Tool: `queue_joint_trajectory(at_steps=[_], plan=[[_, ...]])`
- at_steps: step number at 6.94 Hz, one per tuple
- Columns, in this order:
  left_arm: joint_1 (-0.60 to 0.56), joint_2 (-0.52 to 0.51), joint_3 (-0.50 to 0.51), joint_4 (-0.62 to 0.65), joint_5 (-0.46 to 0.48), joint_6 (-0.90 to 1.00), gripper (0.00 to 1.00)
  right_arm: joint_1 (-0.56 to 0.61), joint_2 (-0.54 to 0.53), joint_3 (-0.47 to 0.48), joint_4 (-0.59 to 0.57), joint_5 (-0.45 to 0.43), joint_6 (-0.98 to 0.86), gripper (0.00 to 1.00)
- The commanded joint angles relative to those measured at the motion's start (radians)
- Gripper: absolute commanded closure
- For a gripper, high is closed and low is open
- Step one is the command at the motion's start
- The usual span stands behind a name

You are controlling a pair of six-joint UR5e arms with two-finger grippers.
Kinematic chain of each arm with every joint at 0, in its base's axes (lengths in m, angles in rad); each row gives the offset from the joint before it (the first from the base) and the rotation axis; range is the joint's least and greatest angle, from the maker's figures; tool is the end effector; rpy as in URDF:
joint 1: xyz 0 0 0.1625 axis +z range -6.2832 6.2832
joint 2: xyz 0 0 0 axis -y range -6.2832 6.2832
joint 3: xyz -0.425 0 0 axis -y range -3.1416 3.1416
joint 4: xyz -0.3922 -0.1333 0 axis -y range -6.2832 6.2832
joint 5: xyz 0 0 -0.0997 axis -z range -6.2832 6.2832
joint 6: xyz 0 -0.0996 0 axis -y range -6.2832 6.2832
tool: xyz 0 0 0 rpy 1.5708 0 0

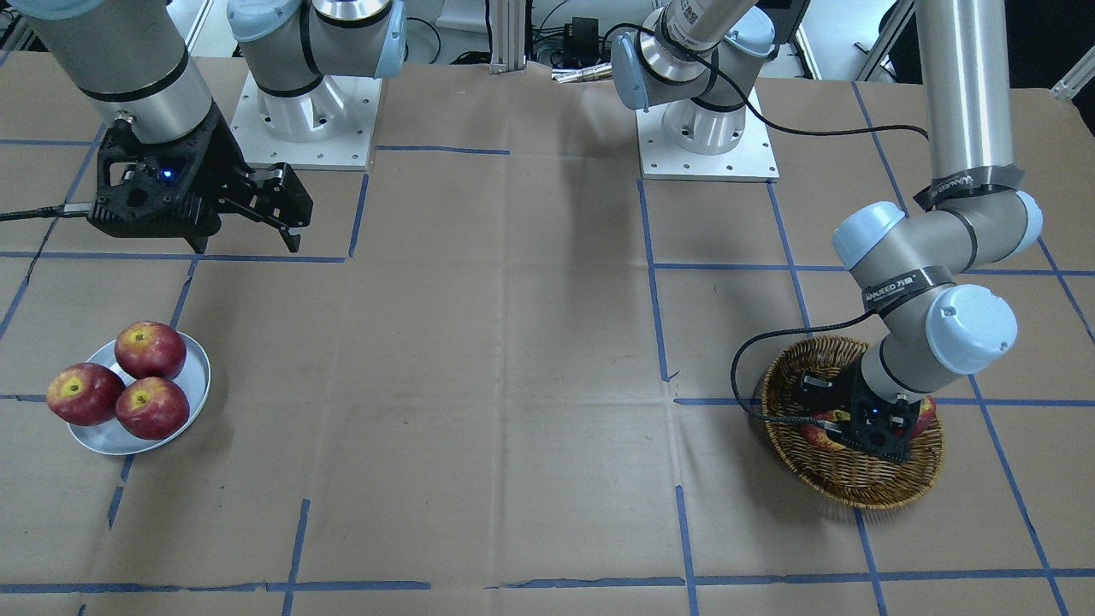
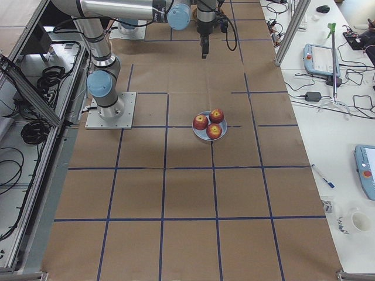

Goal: Transfer apple from basket to plate
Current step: 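Lift the apple with the left gripper and carry it toward the table center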

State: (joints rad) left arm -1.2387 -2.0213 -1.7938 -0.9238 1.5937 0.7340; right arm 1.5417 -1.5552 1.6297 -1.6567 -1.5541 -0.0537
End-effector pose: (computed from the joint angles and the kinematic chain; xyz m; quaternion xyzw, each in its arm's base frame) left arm 0.0681 -0.5992 0.1983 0.1997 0.9797 0.0172 0.0031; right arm 0.1204 -0.5023 0.4598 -0.0123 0.9999 -0.0060 0.0081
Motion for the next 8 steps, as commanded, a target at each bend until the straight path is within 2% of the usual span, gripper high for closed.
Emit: queue_joint_trajectory(at_steps=[1,3,5,6,8], plan=[[-0.057,0.08,0.025,-0.047,-0.003,-0.078,0.63,0.0,0.001,-0.001,0.0,0.0,0.0,0.0],[-0.224,0.119,0.063,-0.107,-0.003,-0.325,0.63,0.0,0.001,-0.001,0.0,0.0,0.0,0.0],[-0.409,0.11,0.091,-0.122,-0.003,-0.594,0.62,0.0,0.001,-0.001,0.0,0.0,0.0,0.0],[-0.498,0.089,0.09,-0.106,-0.001,-0.696,0.57,0.0,0.001,-0.001,0.0,0.0,0.0,0.0],[-0.62,0.017,0.1,-0.026,-0.009,-0.806,0.58,0.0,0.001,-0.001,0.0,0.0,0.0,0.0]])
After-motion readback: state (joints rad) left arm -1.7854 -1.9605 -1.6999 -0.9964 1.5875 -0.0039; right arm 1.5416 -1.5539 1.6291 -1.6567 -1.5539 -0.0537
